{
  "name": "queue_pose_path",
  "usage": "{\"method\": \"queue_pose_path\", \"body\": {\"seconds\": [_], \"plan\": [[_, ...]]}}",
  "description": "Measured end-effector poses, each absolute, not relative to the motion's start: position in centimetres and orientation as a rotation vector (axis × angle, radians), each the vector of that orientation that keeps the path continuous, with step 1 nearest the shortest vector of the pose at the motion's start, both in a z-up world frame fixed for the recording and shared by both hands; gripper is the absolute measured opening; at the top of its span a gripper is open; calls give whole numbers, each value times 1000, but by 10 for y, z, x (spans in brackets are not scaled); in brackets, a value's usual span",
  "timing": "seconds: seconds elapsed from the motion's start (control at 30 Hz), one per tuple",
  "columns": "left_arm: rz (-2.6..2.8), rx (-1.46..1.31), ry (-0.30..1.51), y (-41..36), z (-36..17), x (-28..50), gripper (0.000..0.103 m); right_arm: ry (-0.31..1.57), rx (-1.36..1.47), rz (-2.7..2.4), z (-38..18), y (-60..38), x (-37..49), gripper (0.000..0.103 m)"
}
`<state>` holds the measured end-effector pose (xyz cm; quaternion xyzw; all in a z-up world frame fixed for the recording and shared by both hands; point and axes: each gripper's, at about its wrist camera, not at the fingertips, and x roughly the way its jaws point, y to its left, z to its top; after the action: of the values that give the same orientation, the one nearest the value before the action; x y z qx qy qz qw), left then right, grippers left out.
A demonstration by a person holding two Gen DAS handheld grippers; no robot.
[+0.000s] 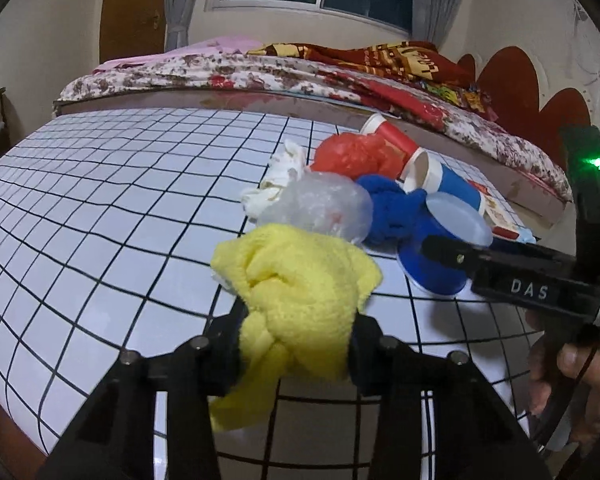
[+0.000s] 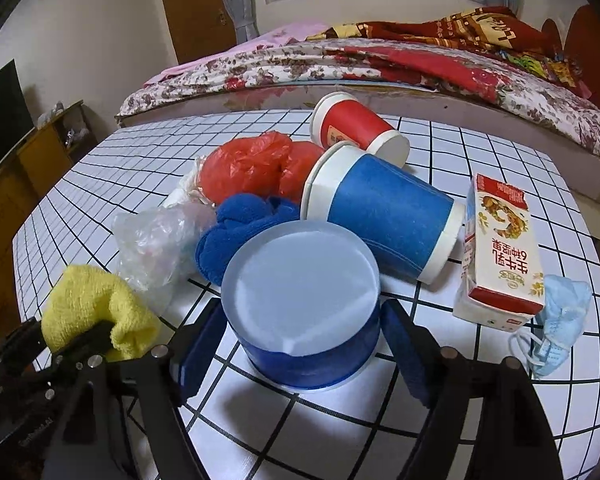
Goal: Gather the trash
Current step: 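Carry the yellow cloth and blue cup with both tools over the bin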
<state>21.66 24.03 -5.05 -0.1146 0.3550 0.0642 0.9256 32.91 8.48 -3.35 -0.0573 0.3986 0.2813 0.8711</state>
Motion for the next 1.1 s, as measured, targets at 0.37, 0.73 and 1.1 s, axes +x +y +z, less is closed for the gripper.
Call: {"method": "queue_pose_path", "body": {"seconds": [0.37,0.73,1.1], "plan": [[104,-242,699,219,-39,191,42,772,-199,582,-11,51,283,76],[39,-209,689,170,-24,170,41,748,-237,538,10,-18,240,75],[-21,-177,686,126,-16,167,41,722,-224,505,27,-71,214,75]]}}
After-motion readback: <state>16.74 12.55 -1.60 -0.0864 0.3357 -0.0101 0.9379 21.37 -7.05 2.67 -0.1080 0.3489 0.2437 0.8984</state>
